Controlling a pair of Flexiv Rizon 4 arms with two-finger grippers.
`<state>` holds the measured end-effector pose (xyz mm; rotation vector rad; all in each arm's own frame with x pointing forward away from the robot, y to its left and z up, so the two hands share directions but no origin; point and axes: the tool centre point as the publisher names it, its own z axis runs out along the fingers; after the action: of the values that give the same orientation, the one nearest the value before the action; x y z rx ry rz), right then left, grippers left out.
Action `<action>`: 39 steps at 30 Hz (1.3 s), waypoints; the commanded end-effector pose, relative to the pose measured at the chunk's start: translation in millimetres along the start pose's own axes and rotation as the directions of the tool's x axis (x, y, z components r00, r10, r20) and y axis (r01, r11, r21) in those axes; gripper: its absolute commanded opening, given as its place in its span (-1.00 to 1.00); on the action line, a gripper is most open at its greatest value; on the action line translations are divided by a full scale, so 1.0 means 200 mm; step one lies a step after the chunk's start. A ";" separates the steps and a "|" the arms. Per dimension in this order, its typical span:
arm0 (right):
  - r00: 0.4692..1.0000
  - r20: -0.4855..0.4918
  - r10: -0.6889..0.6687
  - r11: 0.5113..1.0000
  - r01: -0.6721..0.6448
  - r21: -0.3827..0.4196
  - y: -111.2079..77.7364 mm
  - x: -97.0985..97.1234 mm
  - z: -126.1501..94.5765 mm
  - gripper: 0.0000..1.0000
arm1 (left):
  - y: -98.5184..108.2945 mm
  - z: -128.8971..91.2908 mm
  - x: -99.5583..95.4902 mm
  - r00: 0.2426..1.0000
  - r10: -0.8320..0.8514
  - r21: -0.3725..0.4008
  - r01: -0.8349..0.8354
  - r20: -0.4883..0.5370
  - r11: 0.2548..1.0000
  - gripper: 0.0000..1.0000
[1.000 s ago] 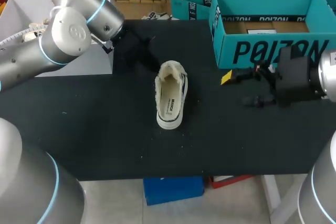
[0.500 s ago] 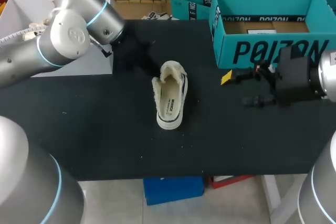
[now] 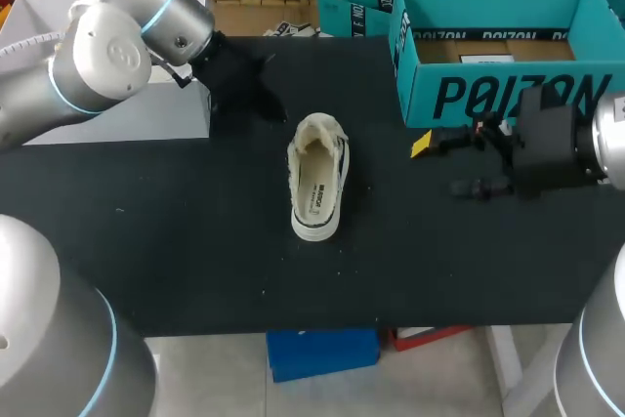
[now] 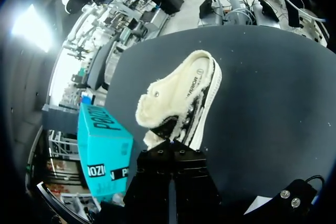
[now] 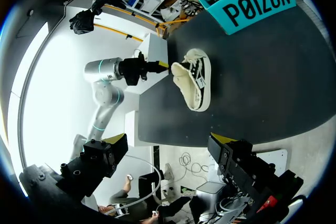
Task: Take the shoe out of the shoebox, open the shoe tongue, remove and reinsert the insole, then place the shoe into the shoebox
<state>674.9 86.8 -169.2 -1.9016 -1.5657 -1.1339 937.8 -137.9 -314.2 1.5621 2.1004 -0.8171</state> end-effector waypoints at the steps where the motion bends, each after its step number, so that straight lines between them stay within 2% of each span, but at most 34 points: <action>1: 1.000 0.000 0.000 1.000 0.000 0.000 0.00 0.00 0.00 1.00 | 0.03 0.09 -0.07 1.000 0.007 0.013 -0.007 -0.002 1.000 -1.00; 5: 1.000 0.000 0.000 1.000 0.000 0.000 0.00 0.00 0.00 1.00 | 0.03 0.14 -0.12 1.000 0.019 0.033 -0.019 0.004 0.999 -1.00; 10: 1.000 0.000 0.000 1.000 0.000 0.000 0.00 0.00 0.00 1.00 | -0.02 0.18 -0.12 1.000 0.026 0.051 -0.026 0.005 0.998 -1.00; 15: 1.000 0.000 0.000 1.000 0.000 0.000 0.00 0.00 0.00 1.00 | -0.04 0.17 -0.07 1.000 0.021 0.056 -0.021 0.000 0.998 -1.00; 23: 1.000 0.000 0.000 1.000 0.000 0.000 0.00 0.00 0.00 1.00 | -0.12 0.20 0.01 1.000 0.014 0.079 -0.012 -0.023 0.997 -1.00; 39: 1.000 0.000 0.000 1.000 0.000 0.000 0.00 0.00 0.00 1.00 | -0.19 0.30 0.04 0.994 0.048 0.100 -0.038 -0.098 0.994 -1.00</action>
<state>674.9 86.8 -169.2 -1.9016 -1.5657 -1.1339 897.2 -175.0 -355.9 1.7170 2.1078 -0.8700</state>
